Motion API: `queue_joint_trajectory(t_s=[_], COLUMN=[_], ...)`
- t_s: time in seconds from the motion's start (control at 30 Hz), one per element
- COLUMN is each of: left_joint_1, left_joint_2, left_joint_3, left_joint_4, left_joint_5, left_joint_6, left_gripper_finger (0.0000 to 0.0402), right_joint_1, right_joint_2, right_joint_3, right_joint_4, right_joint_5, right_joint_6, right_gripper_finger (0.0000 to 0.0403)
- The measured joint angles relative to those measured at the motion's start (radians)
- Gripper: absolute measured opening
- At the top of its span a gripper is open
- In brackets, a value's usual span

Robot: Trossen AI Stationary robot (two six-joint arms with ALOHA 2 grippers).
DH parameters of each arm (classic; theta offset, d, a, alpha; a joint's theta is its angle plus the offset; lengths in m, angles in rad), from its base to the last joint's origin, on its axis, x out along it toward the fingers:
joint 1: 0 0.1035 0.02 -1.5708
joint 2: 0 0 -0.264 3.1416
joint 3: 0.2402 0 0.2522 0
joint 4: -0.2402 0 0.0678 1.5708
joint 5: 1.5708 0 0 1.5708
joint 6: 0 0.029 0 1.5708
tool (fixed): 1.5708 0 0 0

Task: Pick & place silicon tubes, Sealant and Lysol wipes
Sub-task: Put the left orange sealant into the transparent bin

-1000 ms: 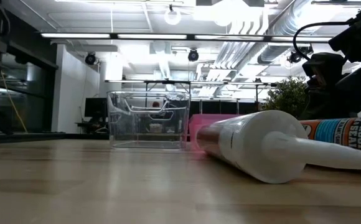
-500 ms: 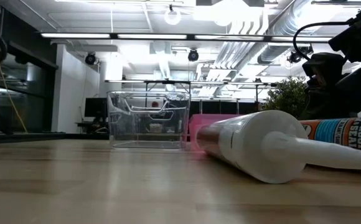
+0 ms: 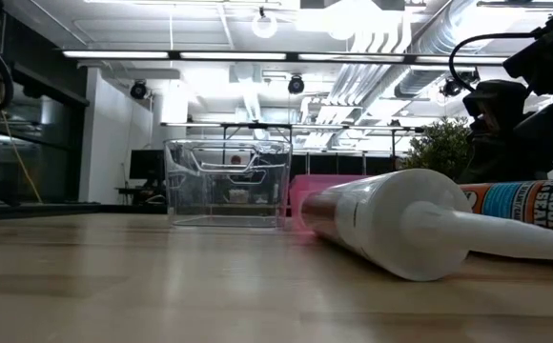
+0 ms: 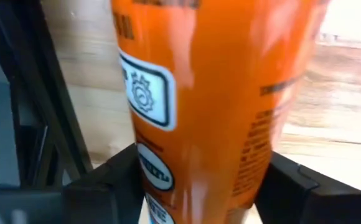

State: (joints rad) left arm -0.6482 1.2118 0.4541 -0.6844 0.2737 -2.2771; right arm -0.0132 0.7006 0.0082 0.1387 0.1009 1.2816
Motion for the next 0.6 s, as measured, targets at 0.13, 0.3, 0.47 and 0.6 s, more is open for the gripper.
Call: queue_joint_trajectory(t_s=[0.13,0.3,0.47,0.6], left_joint_1=[0.0,0.0,0.0,0.0], left_joint_2=[0.001,0.002,-0.01,-0.058], left_joint_3=[0.0,-0.001,-0.003,-0.003], left_joint_4=[0.002,0.015,0.076,0.076], left_joint_5=[-0.006,-0.01,-0.029,-0.079], left_joint_6=[0.023,0.091,0.123,0.133], left_gripper_finger=[0.0193,0.0193,0.0193,0.0193], right_joint_1=[0.0,0.0,0.0,0.0], right_joint_2=[-0.001,-0.001,-0.001,-0.001], right_joint_3=[0.0,0.0,0.0,0.0], right_joint_4=[0.0,0.0,0.0,0.0], right_joint_5=[0.0,0.0,0.0,0.0], right_joint_6=[0.0,0.0,0.0,0.0], right_gripper_finger=[0.0012,0.0012,0.0012,0.0012])
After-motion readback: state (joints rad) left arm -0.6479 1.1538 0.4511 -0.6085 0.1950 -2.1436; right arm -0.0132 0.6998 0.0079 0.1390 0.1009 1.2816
